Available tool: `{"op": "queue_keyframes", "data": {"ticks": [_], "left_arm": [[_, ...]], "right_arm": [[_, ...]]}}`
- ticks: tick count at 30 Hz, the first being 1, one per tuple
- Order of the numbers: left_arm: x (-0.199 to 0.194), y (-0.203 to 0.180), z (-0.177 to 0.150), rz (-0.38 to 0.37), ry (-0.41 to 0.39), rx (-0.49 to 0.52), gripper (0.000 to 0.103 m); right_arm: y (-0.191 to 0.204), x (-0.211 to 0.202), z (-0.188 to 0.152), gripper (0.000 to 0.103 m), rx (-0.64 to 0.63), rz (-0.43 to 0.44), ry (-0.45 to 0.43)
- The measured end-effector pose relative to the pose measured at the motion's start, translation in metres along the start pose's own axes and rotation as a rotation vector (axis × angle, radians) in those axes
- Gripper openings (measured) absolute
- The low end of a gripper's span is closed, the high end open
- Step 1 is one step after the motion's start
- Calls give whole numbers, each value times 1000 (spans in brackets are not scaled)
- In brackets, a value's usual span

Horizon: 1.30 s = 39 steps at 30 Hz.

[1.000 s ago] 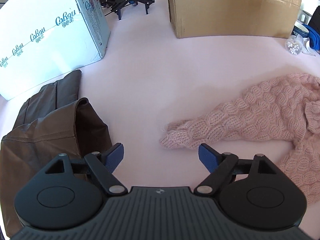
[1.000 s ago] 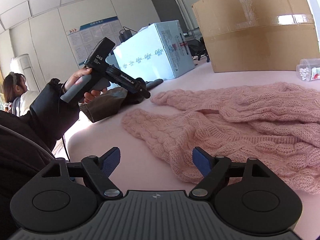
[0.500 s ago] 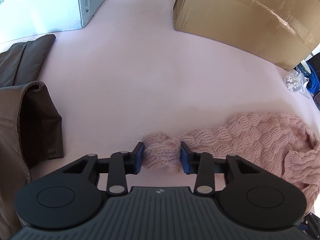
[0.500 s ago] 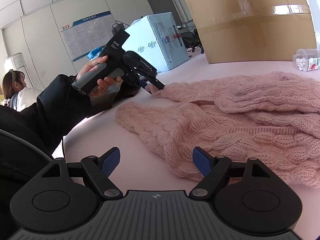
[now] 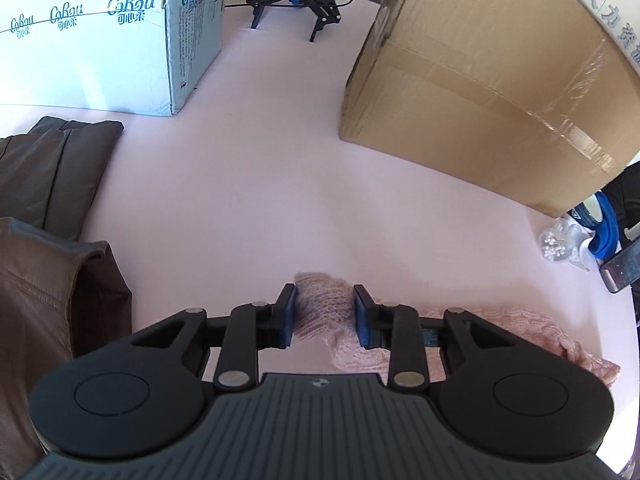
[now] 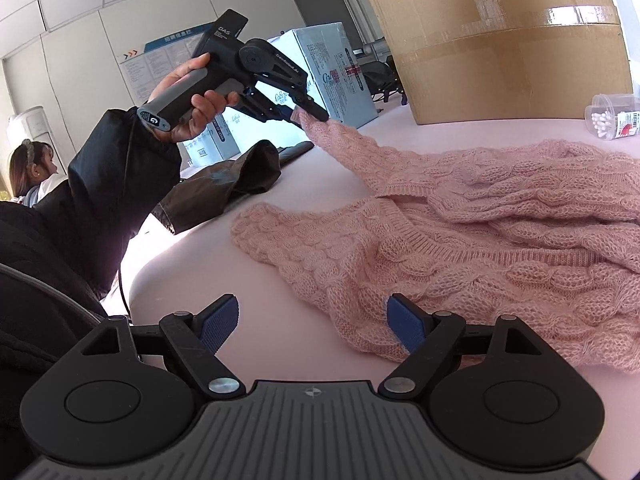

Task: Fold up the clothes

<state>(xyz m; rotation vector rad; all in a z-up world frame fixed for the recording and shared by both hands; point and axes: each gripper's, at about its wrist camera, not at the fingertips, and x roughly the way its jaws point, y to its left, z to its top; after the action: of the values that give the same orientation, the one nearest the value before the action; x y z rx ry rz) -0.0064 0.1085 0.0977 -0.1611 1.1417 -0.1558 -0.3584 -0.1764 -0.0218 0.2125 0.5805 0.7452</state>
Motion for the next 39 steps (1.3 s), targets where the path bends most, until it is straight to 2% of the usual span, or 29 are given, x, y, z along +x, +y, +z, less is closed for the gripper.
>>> {"op": "queue_keyframes", "data": {"ticks": [2, 4, 5, 8, 9, 14, 20, 23, 24, 27, 31, 34, 35, 36, 37, 39], "left_arm": [[32, 6, 6, 83, 79, 16, 36], [40, 14, 5, 119, 70, 0, 36], [37, 19, 5, 120, 36, -7, 41], [18, 30, 0, 121, -66, 2, 78], [11, 32, -2, 116, -81, 32, 82], [0, 26, -30, -7, 15, 339, 82], [3, 4, -80, 16, -4, 690, 82], [9, -12, -98, 15, -42, 838, 82], [12, -16, -100, 17, -44, 861, 82], [23, -25, -95, 41, -37, 839, 83], [22, -26, -83, -19, -35, 713, 79], [20, -36, -87, -29, -35, 698, 72], [17, -40, -88, -26, -37, 690, 65], [15, -44, -90, -29, -37, 678, 51], [11, -48, -90, -37, -32, 653, 42], [7, -53, -89, -33, -17, 609, 5]], "right_arm": [[-1, -1, -1, 82, 4, 4, 0], [-1, -3, -1, 83, 9, 7, -5], [-1, -4, -1, 83, 10, 7, -7], [0, -4, -2, 84, 7, 8, -5], [1, -4, -2, 85, 4, 8, -2], [3, -3, -2, 85, -4, 4, -2], [4, 0, -1, 88, -4, 1, 6], [3, 0, -1, 90, 5, 4, 8], [3, 0, -1, 90, 7, 5, 8], [1, 0, -1, 93, 16, 9, 8], [-2, -2, -1, 95, 41, 15, 2], [-2, -1, -1, 96, 40, 14, 1], [-2, -1, -1, 96, 40, 14, 1], [-2, -1, -1, 96, 41, 14, 0], [-2, -1, -1, 97, 44, 13, -2], [-3, -2, -2, 97, 50, 12, -6]]}}
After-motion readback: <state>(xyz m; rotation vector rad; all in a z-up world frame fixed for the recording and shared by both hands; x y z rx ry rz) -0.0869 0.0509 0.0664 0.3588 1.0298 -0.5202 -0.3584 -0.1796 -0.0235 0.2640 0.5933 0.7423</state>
